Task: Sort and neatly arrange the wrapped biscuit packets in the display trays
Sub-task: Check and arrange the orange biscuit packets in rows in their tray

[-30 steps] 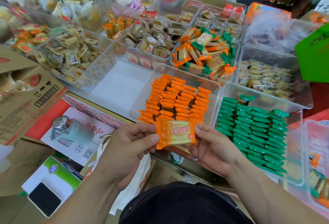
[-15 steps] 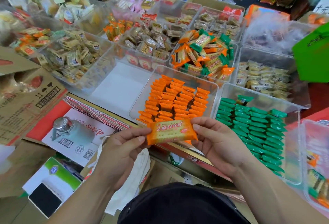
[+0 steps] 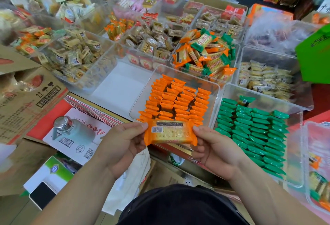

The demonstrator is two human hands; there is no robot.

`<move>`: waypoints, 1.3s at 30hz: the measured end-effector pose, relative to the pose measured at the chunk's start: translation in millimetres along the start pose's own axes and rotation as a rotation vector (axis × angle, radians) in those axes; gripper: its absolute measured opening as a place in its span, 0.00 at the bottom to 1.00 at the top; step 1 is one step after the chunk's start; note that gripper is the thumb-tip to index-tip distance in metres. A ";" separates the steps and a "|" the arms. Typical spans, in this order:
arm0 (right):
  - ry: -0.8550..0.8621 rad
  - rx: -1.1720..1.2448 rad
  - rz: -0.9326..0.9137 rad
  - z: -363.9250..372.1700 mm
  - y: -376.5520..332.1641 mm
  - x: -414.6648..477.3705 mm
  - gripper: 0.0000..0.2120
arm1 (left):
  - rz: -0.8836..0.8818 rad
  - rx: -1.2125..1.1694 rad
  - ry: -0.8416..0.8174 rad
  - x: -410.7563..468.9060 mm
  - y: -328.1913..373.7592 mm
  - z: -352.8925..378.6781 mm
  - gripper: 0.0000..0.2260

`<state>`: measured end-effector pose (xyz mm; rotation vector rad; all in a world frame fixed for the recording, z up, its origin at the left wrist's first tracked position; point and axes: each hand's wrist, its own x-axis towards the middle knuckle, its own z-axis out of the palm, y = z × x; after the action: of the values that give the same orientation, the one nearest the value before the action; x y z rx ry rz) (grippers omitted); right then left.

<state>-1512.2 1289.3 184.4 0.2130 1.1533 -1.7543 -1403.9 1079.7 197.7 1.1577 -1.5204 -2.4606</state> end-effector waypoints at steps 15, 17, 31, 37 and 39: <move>0.298 -0.240 -0.146 -2.7 -12.4 25.0 0.17 | 0.301 0.469 0.043 30.1 -18.0 8.0 0.07; 0.327 -0.223 -0.148 -6.3 -15.0 37.9 0.17 | 0.349 0.583 0.028 42.7 -22.4 8.5 0.09; 0.491 -1.013 -0.540 -44.5 -32.8 135.7 0.10 | 0.575 1.454 0.024 214.6 -16.0 17.7 0.12; 0.424 -1.234 -0.719 -44.1 -22.4 141.7 0.14 | 0.662 1.635 -0.032 251.5 -24.4 25.3 0.12; 0.384 -1.314 -0.757 -44.6 -15.5 144.3 0.14 | 0.699 1.651 -0.028 258.6 -24.8 25.4 0.09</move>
<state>-1611.7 1233.9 84.0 -0.8008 2.6454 -1.1553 -1597.8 1012.9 36.2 0.2650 -3.1469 -0.4558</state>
